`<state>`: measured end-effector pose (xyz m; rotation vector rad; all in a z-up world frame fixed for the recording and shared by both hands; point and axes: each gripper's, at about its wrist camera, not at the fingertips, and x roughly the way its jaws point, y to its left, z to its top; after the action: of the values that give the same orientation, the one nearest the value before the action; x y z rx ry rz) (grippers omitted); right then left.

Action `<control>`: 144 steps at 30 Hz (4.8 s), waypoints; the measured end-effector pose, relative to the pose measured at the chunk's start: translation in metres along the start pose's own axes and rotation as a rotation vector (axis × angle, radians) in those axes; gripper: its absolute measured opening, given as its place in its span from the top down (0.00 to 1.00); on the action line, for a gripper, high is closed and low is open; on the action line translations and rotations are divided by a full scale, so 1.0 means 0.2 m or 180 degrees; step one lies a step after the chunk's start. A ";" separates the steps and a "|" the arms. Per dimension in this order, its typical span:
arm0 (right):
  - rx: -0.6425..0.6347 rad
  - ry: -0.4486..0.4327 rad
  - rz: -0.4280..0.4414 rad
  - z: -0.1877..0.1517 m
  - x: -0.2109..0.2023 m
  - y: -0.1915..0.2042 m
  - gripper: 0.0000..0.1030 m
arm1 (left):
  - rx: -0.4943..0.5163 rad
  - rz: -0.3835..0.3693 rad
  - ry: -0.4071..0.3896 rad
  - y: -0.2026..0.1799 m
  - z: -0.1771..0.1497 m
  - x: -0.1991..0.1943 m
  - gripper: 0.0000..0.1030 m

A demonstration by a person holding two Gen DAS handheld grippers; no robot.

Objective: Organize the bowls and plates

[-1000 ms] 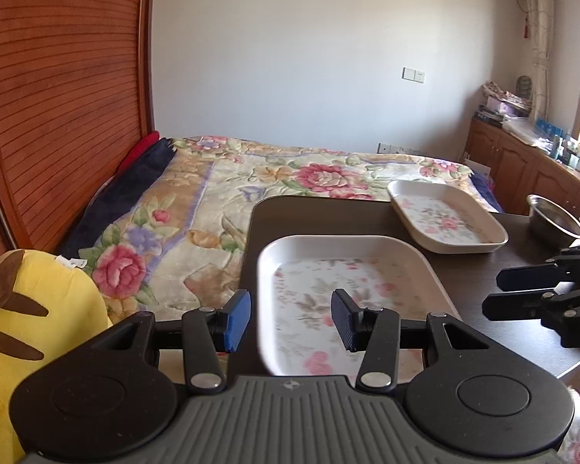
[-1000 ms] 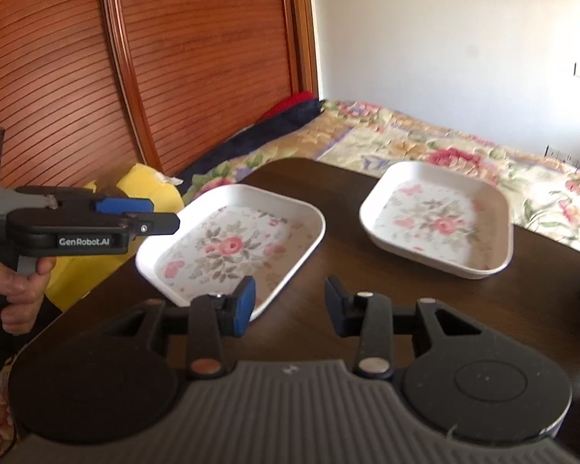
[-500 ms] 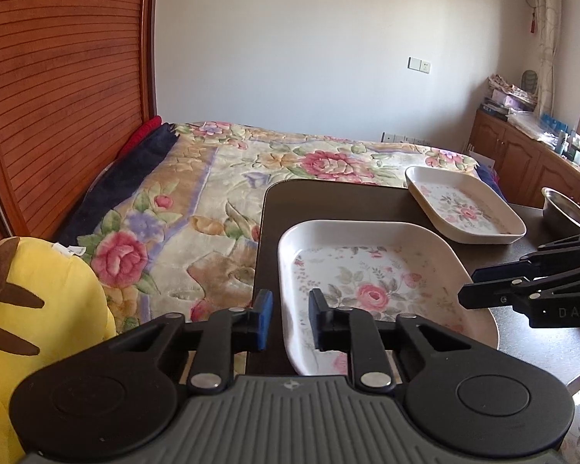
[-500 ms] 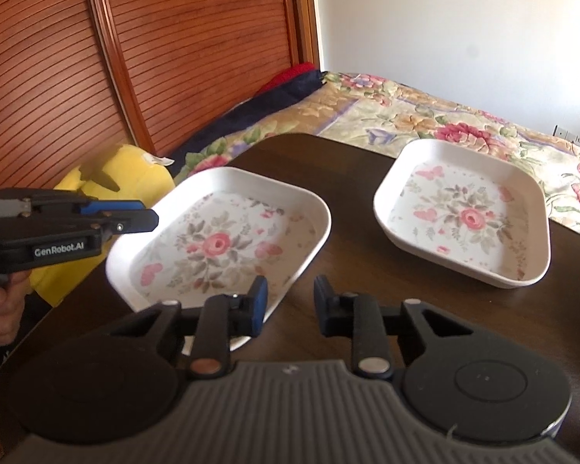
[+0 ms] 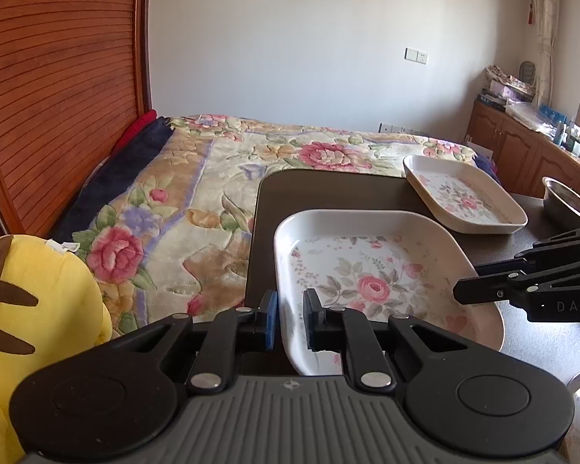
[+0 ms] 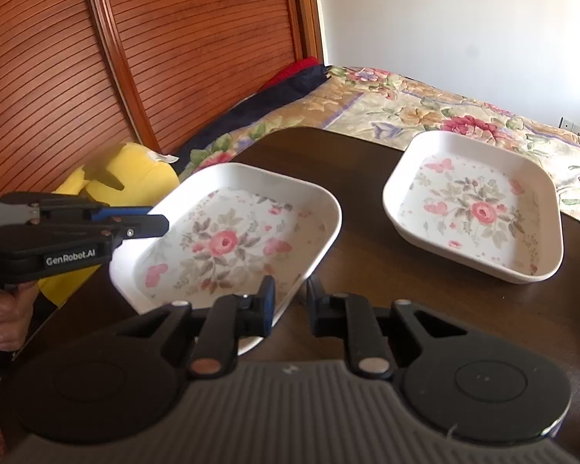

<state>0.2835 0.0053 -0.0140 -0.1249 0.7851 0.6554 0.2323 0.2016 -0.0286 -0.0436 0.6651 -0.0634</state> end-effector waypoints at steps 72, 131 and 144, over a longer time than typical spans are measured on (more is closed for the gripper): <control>0.0401 -0.0765 -0.0344 -0.72 -0.91 -0.02 0.83 | 0.0476 -0.0393 -0.0325 -0.72 -0.34 -0.84 0.89; 0.0390 -0.0681 -0.0534 -0.86 -0.80 0.00 0.83 | 0.0445 -0.0324 -0.0006 -0.75 -0.50 -0.61 0.88; 0.0418 -0.0732 -0.0531 -0.87 -0.80 0.00 0.82 | 0.0426 -0.0331 -0.0025 -0.75 -0.50 -0.62 0.88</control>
<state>0.0925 -0.1339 -0.0281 0.0053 0.5866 0.4494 0.0667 0.0585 -0.0217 0.0506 0.6493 -0.2075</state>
